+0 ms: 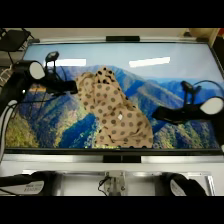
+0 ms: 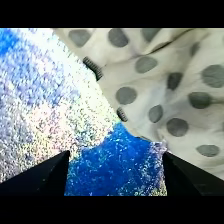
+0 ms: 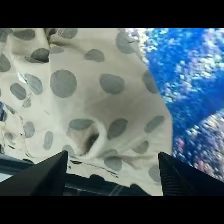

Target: Fold the shirts.

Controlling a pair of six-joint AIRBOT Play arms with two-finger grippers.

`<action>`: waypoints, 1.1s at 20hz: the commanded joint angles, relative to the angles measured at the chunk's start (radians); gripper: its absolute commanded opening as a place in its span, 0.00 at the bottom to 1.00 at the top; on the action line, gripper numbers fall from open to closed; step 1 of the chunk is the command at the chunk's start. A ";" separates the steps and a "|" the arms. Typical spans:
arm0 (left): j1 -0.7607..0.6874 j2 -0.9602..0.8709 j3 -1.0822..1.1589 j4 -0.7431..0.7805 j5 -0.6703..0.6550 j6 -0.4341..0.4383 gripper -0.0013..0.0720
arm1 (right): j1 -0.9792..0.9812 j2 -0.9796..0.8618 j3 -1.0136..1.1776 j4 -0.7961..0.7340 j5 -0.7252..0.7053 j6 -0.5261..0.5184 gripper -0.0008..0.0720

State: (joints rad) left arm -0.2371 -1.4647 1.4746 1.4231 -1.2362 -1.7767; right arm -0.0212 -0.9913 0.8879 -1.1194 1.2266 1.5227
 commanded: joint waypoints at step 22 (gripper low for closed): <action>0.058 -0.279 0.258 -0.599 0.453 0.202 0.08 | 0.174 -0.312 0.222 0.050 -0.481 -0.019 0.09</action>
State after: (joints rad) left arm -0.1856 -1.7809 1.5833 0.8539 -0.8158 -1.6470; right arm 0.1825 -1.3022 0.9749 -1.0466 0.8600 1.5135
